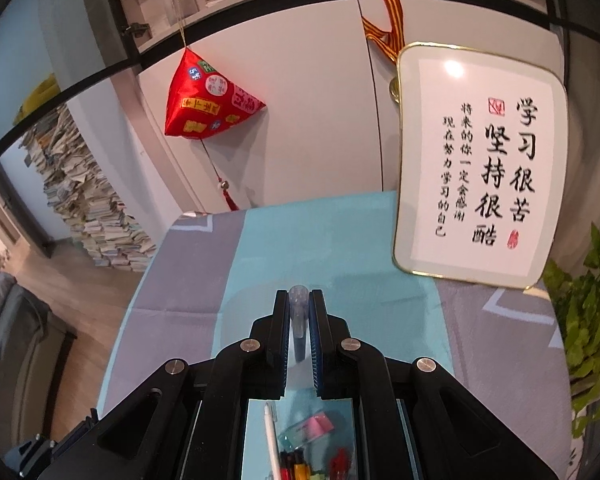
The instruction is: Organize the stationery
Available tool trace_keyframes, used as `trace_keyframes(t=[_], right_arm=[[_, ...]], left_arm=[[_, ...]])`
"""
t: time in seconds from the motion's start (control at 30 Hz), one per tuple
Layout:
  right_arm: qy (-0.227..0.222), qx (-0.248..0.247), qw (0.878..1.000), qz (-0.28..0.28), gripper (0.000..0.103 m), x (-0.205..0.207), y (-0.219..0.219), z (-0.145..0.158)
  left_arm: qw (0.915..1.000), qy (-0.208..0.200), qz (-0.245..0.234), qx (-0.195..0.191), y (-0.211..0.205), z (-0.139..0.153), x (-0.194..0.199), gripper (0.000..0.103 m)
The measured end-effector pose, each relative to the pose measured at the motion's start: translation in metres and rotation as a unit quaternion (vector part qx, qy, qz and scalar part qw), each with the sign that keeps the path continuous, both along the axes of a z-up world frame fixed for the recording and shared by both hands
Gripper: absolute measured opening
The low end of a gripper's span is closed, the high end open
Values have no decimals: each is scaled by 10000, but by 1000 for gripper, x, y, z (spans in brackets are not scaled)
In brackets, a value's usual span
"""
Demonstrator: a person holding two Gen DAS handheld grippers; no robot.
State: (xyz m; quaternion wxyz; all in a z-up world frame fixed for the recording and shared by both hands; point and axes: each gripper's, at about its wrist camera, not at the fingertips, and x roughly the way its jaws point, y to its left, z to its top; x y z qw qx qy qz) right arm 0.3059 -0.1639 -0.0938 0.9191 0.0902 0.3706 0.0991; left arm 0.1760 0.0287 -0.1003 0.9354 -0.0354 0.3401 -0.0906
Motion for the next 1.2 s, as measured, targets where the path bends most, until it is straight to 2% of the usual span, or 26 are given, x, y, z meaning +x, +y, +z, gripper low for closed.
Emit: trace_keyframes(t=[0.3, 0.6, 0.67, 0.8, 0.9, 1.03, 1.1, 1.17, 1.2], right_arm=[[-145, 182, 9997, 81, 10, -39, -18, 6], [-443, -191, 9988, -67, 10, -96, -47, -1], [-422, -95, 9991, -11, 10, -104, -53, -4], [-509, 100, 9987, 21, 10, -119, -65, -12], [-798, -10, 9968, -71, 10, -132, -71, -17], [-1123, 125, 9936, -42, 10, -140, -78, -23], [-1153, -118, 9932, -121, 10, -143, -76, -28], [-1085, -36, 9941, -21, 10, -143, -77, -33], [-907, 24, 9958, 86, 10, -139, -77, -36]], left_arm=[[10000, -45, -40, 40, -10, 8, -5, 13], [9996, -205, -105, 152, -31, 22, -3, 13], [9993, -306, -140, 155, -36, 27, 1, 13], [9986, -465, -194, 141, -47, 39, 16, 13], [9977, -633, -220, 67, -54, 49, 30, 13], [9963, -852, -147, 28, -62, 60, 49, 13], [9954, -958, -77, 30, -65, 64, 58, 13], [9946, -1035, -24, 26, -68, 66, 69, 13], [9944, -1058, 6, 28, -70, 66, 76, 13]])
